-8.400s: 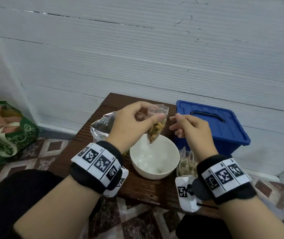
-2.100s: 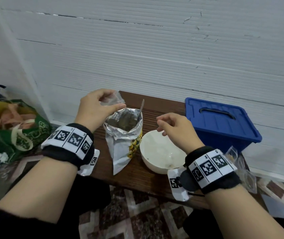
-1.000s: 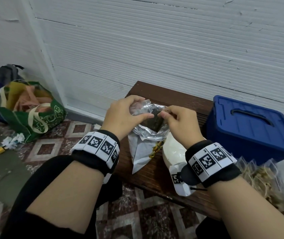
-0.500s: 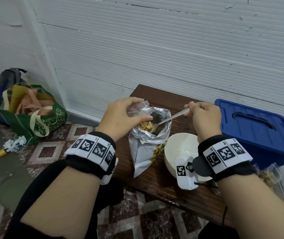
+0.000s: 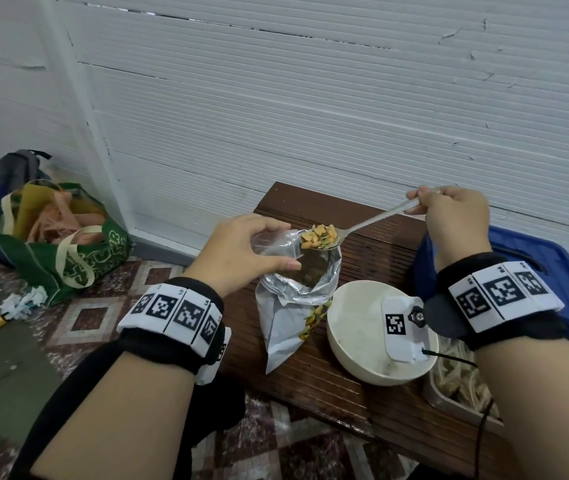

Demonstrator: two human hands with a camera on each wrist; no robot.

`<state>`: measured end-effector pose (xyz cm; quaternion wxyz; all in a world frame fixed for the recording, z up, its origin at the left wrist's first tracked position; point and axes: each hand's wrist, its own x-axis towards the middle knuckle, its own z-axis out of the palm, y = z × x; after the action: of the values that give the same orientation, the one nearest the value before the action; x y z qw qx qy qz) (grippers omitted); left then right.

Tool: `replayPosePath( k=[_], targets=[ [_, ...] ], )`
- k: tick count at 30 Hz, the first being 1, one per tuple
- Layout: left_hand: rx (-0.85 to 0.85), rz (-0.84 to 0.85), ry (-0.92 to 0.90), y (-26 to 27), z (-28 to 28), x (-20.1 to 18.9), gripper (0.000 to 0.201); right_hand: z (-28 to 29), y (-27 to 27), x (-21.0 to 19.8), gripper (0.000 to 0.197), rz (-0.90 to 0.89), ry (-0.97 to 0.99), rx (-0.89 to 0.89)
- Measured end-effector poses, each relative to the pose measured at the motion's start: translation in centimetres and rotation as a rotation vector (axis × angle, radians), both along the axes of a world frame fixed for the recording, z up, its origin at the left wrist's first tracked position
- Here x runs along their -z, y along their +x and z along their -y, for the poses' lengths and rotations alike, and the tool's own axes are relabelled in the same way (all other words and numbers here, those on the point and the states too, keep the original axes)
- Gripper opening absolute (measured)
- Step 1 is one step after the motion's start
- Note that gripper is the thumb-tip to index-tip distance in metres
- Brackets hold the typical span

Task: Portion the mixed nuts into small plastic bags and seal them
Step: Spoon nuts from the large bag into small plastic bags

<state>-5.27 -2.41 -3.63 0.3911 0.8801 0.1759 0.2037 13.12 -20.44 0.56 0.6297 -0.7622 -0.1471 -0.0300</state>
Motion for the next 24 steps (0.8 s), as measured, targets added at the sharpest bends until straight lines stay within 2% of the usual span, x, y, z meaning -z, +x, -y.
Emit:
replayPosePath(
  k=[8, 11, 14, 19, 21, 24],
  targets=[
    [-0.01, -0.005, 0.032, 1.1, 1.4, 0.0, 0.055, -2.0, -2.5, -0.3, 0.042, 0.089, -0.096, -0.111],
    [-0.021, 0.012, 0.029, 1.1, 1.7, 0.2, 0.057, -2.4, -3.4, -0.3, 0.04, 0.129, -0.053, -0.139],
    [-0.037, 0.052, 0.006, 1.4, 1.9, 0.2, 0.041, -2.5, -4.0, -0.4, 0.03, 0.171, 0.003, -0.194],
    [-0.055, 0.108, -0.048, 1.5, 1.8, 0.3, 0.033, -2.0, -4.7, -1.1, 0.018, 0.283, 0.113, -0.322],
    [-0.098, 0.127, -0.081, 1.4, 1.5, 0.3, 0.033, -1.6, -4.6, -1.7, 0.016, 0.329, 0.175, -0.3],
    [-0.144, 0.168, -0.127, 1.0, 0.9, 0.1, 0.019, -1.0, -4.1, -2.5, 0.018, 0.362, 0.28, -0.182]
  ],
)
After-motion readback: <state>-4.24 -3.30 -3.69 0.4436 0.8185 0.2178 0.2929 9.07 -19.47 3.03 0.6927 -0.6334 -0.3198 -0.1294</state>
